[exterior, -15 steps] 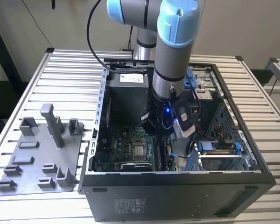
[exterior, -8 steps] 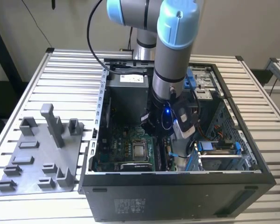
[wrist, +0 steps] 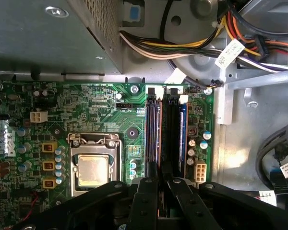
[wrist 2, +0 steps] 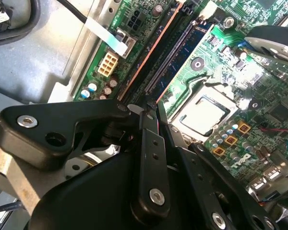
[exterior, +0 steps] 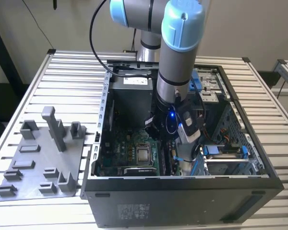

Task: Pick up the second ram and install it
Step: 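Insert the second ram into the second slot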

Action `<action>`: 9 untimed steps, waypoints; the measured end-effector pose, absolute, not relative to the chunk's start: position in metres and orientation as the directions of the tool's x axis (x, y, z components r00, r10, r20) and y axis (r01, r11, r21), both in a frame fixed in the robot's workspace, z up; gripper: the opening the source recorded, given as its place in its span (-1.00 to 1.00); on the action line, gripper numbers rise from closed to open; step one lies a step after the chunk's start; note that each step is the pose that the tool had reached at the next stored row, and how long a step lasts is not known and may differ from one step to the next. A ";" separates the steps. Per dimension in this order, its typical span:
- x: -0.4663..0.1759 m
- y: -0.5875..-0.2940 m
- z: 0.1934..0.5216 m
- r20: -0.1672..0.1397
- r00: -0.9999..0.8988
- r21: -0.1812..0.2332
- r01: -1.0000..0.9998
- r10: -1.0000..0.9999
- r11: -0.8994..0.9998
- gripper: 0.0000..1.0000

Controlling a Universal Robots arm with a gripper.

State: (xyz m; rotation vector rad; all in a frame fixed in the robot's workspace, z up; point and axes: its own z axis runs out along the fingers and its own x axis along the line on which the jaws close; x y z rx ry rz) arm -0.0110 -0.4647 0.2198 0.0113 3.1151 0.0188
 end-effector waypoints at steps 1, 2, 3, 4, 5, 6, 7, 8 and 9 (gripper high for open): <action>-0.011 -0.465 0.220 -0.026 -1.000 0.012 0.007 0.008 1.000 -0.72; -0.011 -0.465 0.220 -0.026 -1.000 0.012 0.007 0.008 1.000 -0.72; -0.011 -0.465 0.220 -0.026 -1.000 0.012 0.007 0.008 1.000 -0.72; -0.011 -0.465 0.219 -0.026 -1.000 0.012 0.007 0.007 1.000 -0.72; -0.011 -0.465 0.219 -0.026 -1.000 0.012 0.007 0.007 1.000 -0.72; -0.011 -0.465 0.219 -0.027 -1.000 0.013 0.007 0.007 1.000 -0.72; -0.011 -0.465 0.218 -0.026 -1.000 0.013 0.007 0.007 1.000 -0.72; -0.011 -0.465 0.217 -0.026 -1.000 0.012 0.007 0.007 1.000 -0.72; -0.011 -0.465 0.215 -0.026 -1.000 0.012 0.007 0.007 1.000 -0.72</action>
